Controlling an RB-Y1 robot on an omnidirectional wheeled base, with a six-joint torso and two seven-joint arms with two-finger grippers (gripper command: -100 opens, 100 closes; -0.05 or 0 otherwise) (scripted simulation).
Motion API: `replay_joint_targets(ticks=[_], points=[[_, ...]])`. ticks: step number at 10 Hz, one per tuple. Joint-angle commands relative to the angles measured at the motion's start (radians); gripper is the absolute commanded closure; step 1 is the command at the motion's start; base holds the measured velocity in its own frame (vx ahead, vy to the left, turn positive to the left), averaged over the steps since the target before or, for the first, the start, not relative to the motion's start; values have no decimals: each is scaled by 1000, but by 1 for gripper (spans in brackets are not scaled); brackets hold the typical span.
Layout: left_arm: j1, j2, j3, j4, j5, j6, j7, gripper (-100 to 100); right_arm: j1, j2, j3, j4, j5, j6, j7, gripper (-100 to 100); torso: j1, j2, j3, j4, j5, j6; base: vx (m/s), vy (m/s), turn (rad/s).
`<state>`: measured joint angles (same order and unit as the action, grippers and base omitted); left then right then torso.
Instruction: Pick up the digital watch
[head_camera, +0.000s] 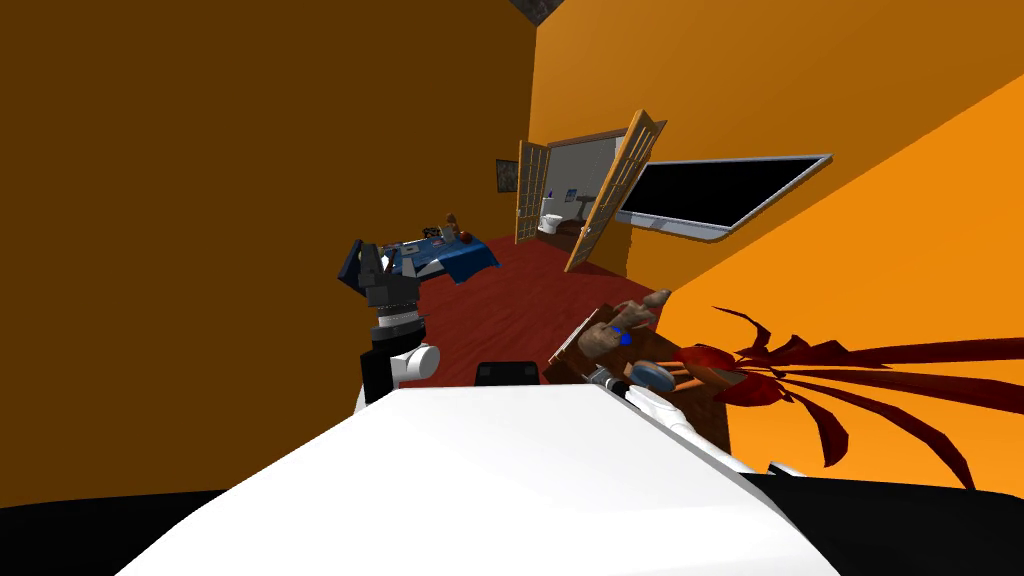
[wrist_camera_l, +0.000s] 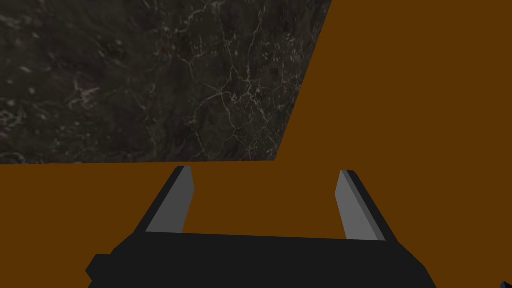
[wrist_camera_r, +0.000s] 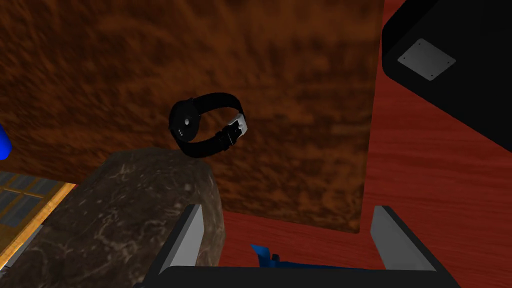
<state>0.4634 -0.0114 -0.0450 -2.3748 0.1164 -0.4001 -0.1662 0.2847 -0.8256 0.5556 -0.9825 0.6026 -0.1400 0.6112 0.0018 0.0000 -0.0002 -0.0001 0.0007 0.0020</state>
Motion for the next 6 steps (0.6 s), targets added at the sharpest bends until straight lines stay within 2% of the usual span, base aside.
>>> replay_joint_targets(ticks=[1, 2, 3, 6], points=[[0, 0, 0, 0, 0, 0, 0, 0, 2, -13, 18, 35, 8, 10, 28, -100, 0, 0, 0, 0, 0, 0, 17, -2, 127], [0, 0, 0, 0, 0, 0, 0, 0, -4, -21, 36, 65, 13, 18, 48, -100, 0, 0, 0, 0, 0, 0, 24, -10, 201], [0, 0, 0, 0, 0, 0, 0, 0, -4, -21, 36, 65, 13, 18, 48, -100, 0, -1, 0, 0, 0, 0, 19, -11, 59], [0, 0, 0, 0, 0, 0, 0, 0, -17, -36, 86, 142, 25, 37, 100, -100, 0, -1, 0, 0, 0, 0, 20, 3, 126]])
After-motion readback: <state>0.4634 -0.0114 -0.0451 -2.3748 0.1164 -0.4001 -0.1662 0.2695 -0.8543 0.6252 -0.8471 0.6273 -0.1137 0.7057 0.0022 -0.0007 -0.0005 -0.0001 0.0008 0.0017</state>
